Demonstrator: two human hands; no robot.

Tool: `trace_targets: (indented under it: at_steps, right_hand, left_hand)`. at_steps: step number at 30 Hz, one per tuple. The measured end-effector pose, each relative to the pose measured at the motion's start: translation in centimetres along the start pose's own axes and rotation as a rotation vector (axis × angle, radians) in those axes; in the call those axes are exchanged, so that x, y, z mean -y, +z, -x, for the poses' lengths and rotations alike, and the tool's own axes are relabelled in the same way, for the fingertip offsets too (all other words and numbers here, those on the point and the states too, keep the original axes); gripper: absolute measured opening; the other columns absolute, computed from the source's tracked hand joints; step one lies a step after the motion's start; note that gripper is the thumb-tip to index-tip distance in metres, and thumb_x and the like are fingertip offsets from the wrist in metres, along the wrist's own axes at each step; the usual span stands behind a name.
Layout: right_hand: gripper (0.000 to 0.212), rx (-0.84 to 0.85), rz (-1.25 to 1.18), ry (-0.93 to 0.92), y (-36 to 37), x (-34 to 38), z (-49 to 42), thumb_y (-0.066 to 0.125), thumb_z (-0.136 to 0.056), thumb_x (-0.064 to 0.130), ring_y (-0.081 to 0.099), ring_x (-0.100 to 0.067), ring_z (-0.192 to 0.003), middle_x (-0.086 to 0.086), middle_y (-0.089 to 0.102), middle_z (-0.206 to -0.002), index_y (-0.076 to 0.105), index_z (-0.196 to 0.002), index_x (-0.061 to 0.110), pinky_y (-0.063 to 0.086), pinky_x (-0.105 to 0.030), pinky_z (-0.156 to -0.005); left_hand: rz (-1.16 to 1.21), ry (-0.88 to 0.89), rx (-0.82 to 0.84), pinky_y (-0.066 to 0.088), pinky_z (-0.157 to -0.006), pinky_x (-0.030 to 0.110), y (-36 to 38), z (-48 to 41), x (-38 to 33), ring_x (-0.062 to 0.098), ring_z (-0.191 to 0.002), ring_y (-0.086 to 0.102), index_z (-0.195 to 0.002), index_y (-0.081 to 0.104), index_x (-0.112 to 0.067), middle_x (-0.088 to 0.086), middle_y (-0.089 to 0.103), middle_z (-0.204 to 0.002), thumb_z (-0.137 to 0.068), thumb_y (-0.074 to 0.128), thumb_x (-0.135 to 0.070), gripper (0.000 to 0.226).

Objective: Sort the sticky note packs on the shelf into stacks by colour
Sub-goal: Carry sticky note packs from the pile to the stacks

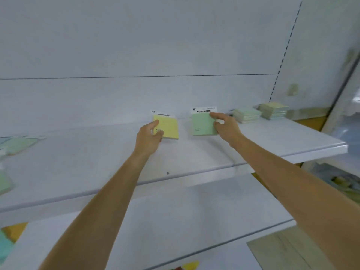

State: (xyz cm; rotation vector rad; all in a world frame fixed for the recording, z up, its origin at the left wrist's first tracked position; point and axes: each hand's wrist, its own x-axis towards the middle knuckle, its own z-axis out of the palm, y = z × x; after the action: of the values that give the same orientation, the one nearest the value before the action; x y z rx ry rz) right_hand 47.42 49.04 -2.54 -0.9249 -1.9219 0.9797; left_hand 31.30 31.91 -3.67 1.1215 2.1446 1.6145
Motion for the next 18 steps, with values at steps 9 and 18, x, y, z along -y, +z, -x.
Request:
trace_targets:
  at_steps: [9, 18]
  right_hand:
    - [0.041, -0.032, -0.020, 0.005, -7.5, -4.6, -4.1, 0.040, -0.090, -0.004, 0.044, -0.012, -0.104, -0.012, 0.052, -0.134, 0.053, -0.127, 0.005, 0.038, -0.027, -0.100]
    - [0.040, -0.161, -0.012, 0.058, -14.3, -7.8, -9.9, 0.040, -0.091, -0.002, 0.045, -0.012, -0.102, -0.009, 0.054, -0.128, 0.054, -0.127, 0.008, 0.039, -0.016, -0.081]
  left_hand:
    - [0.059, 0.046, 0.056, 0.050, -0.095, 0.046, 9.5, -2.9, -3.9, -0.003, -0.054, 0.060, -0.137, 0.040, -0.003, 0.011, 0.045, -0.140, -0.088, 0.057, -0.009, 0.052]
    - [0.157, 0.123, 0.111, 0.053, -0.081, 0.028, 17.8, -9.7, -7.0, -0.005, -0.048, 0.060, -0.137, 0.039, -0.003, 0.011, 0.046, -0.140, -0.087, 0.057, -0.008, 0.053]
